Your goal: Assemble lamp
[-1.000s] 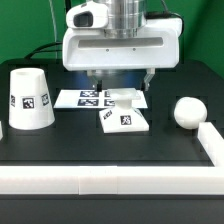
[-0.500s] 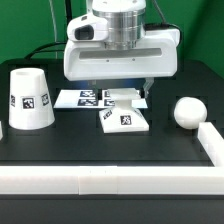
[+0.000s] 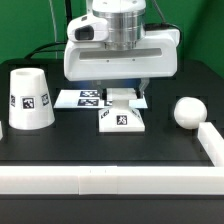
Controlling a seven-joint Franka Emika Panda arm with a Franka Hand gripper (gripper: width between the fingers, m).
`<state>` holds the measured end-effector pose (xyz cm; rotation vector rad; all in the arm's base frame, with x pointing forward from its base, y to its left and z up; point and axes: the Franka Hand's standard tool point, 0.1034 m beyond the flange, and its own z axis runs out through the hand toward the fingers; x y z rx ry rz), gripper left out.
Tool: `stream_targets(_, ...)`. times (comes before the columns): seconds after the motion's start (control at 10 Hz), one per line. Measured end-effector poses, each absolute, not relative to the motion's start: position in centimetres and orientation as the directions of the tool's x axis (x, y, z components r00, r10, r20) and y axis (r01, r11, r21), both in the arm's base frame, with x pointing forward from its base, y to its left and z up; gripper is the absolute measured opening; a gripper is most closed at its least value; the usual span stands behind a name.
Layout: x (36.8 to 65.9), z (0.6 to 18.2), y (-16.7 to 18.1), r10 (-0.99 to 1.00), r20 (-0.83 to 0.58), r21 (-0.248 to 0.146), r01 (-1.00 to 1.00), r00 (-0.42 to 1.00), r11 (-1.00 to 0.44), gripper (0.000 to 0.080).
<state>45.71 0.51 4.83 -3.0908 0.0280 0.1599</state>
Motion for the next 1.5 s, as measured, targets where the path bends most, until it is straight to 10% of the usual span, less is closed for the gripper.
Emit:
stream_targets(0.4, 46.8, 5.0, 0.6, -0.006, -0.098, -0.053, -0.011, 0.995, -0.999, 0.0533)
stream_targets(1.5, 61.9, 5.1, 7.9, -0.045, 0.011, -0.089, -0.044, 0.999, -0.995, 0.0534)
